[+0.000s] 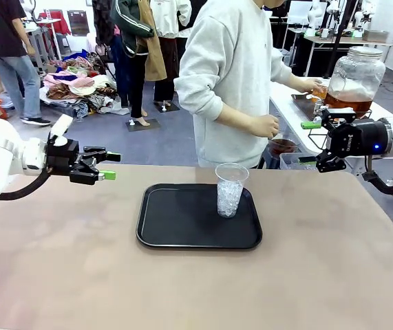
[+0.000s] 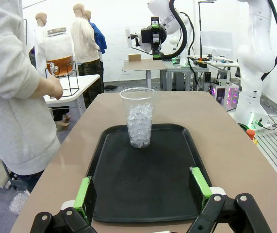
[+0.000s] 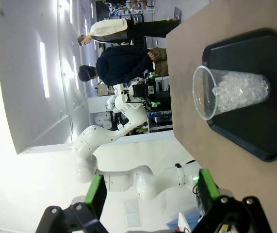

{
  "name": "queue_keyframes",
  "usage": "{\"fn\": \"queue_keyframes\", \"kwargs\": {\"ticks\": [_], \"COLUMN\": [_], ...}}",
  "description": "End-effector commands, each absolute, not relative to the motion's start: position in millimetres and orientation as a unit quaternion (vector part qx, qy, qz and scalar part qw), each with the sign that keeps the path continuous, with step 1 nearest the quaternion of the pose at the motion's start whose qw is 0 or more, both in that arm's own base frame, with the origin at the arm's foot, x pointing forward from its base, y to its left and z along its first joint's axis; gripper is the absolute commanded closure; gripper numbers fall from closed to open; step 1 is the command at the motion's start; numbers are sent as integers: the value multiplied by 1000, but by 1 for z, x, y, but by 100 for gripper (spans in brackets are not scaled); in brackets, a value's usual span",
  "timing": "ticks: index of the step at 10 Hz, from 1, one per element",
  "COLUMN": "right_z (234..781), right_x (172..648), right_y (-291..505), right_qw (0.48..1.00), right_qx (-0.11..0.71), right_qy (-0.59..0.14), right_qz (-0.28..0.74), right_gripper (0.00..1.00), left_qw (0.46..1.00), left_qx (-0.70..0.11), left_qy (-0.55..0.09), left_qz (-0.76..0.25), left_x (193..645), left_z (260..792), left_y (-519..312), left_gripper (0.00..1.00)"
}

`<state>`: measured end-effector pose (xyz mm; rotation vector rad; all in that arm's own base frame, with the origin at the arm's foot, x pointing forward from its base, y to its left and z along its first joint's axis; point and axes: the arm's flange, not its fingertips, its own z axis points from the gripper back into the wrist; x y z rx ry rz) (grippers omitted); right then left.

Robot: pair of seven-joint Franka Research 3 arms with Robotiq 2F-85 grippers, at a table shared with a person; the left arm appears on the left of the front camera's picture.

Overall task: Pour the drink into the iced cup.
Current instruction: Pick up the iced cup indicated by the human and present it to them.

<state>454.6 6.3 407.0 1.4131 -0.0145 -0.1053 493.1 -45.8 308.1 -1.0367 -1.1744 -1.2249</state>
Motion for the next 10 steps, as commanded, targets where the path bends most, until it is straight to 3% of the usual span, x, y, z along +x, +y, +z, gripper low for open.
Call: {"fn": "queue_keyframes", "kwargs": {"ticks": [1, 10], "right_z": [409, 409], "right_x": [455, 455], "right_y": [7, 7], "right_qw": [759, 759], "right_qx": [650, 650], "right_qy": [-8, -8], "right_qz": [-46, -46], "right_gripper": [0, 0], "left_qw": [546, 546], "left_qx": [-438, -438], "left_qy": [-498, -498], "left_qz": [-512, -512], "left_x": [494, 494], "left_z": [310, 310], "left_y": [-46, -46], "left_gripper": [0, 0]}}
